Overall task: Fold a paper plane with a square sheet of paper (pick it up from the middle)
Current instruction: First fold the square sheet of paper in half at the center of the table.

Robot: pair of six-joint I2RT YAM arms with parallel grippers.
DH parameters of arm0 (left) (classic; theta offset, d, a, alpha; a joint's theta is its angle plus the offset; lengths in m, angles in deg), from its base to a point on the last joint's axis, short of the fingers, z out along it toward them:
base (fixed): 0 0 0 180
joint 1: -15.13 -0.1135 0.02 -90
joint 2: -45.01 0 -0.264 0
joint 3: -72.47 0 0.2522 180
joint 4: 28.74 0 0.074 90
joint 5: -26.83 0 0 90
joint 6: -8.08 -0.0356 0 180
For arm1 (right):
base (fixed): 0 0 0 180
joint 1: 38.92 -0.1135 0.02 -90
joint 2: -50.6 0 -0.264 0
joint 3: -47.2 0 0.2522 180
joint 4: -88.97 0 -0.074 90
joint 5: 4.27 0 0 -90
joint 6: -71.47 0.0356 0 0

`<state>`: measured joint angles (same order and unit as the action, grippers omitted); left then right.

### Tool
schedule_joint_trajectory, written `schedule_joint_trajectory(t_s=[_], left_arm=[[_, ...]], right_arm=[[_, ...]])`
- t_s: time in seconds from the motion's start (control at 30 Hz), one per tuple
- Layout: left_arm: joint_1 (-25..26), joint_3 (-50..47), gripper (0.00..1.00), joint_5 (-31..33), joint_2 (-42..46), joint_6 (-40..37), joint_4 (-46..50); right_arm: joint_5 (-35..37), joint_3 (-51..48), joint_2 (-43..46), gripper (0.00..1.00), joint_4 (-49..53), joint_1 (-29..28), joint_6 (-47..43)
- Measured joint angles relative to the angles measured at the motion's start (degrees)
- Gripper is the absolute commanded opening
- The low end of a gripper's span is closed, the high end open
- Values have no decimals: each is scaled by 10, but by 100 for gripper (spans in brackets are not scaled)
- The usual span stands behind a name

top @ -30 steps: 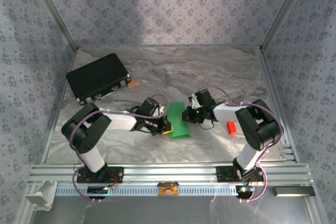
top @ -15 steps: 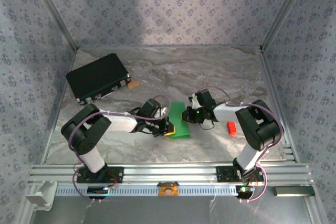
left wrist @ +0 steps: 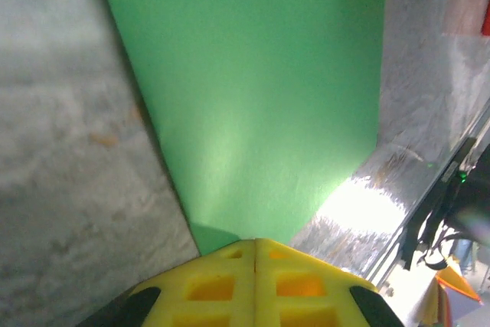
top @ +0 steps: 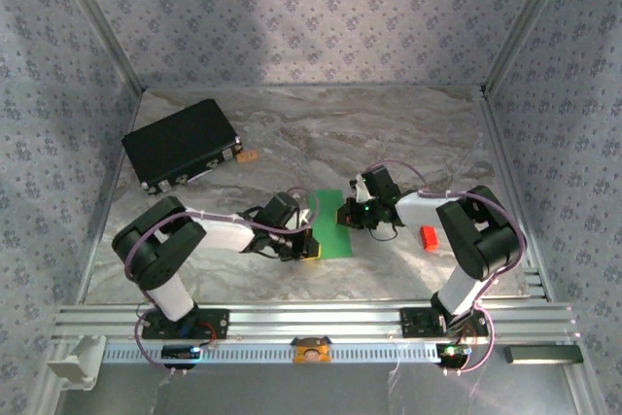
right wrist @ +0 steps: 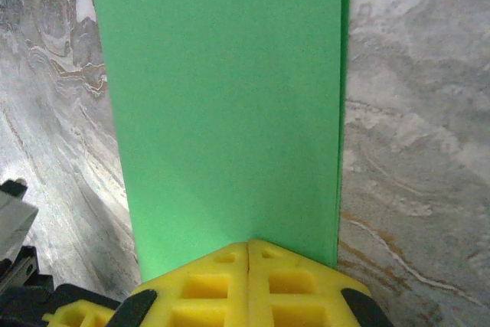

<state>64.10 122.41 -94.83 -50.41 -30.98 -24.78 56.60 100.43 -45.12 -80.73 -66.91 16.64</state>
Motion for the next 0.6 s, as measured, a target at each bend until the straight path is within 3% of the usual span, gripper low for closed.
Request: schedule_joint_trajectory(t_s=[0.37,0.6], left_arm=[[16,0,6,18,51,-34,79],[-51,27,7,2,71,-2,44]], right_arm=[[-1,-1,0,0,0,1,0],[-2,-1,0,0,0,1,0]])
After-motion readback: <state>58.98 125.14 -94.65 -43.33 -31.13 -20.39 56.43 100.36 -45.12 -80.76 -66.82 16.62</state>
